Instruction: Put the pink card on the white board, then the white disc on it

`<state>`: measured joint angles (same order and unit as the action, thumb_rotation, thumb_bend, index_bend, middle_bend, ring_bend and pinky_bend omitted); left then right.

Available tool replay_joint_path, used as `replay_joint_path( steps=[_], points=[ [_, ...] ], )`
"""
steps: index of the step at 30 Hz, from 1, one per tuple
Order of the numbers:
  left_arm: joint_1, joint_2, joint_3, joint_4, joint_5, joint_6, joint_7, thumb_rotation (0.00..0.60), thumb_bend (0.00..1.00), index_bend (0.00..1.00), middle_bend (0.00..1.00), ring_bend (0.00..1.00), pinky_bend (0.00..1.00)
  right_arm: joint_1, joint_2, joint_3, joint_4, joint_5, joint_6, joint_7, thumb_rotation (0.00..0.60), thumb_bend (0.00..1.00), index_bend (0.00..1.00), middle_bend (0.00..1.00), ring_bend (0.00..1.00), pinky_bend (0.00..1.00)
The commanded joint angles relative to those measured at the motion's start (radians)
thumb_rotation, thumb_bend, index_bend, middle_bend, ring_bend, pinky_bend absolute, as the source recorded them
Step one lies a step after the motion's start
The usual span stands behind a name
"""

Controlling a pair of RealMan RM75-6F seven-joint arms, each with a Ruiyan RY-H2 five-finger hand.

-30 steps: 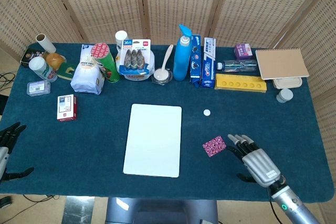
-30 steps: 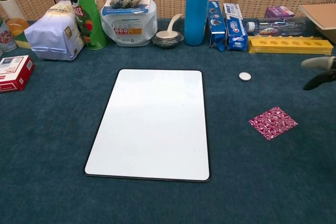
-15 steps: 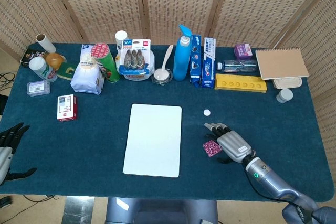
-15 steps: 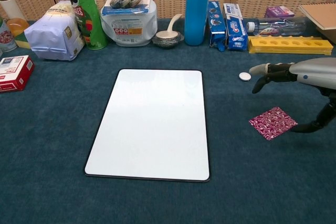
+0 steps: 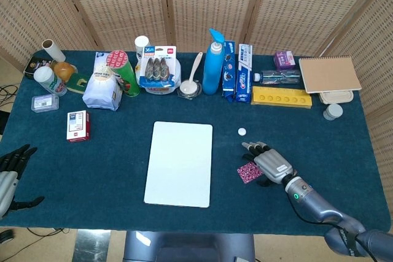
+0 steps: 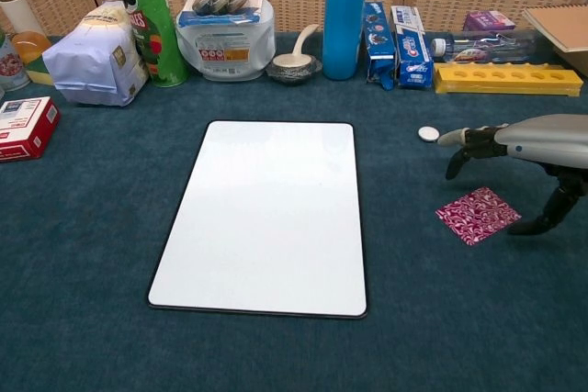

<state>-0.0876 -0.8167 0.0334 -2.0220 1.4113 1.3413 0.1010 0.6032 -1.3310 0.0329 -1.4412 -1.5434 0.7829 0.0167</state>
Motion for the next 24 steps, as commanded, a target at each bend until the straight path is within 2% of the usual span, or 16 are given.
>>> replay_joint_path(
  steps=[1, 24],
  points=[
    [-0.003, -0.003, -0.001, -0.003, -0.006, -0.005, 0.008, 0.600, 0.08, 0.00, 0.00, 0.00, 0.05, 0.008, -0.002, -0.009, 0.011, -0.006, 0.001, 0.017, 0.600, 0.29, 0.23, 0.00, 0.00, 0.00],
    [-0.016, -0.013, -0.001, -0.016, -0.038, -0.026, 0.053, 0.600, 0.08, 0.00, 0.00, 0.00, 0.05, 0.046, -0.046, -0.047, 0.100, -0.001, -0.002, 0.053, 0.600, 0.31, 0.26, 0.01, 0.01, 0.00]
  ],
)
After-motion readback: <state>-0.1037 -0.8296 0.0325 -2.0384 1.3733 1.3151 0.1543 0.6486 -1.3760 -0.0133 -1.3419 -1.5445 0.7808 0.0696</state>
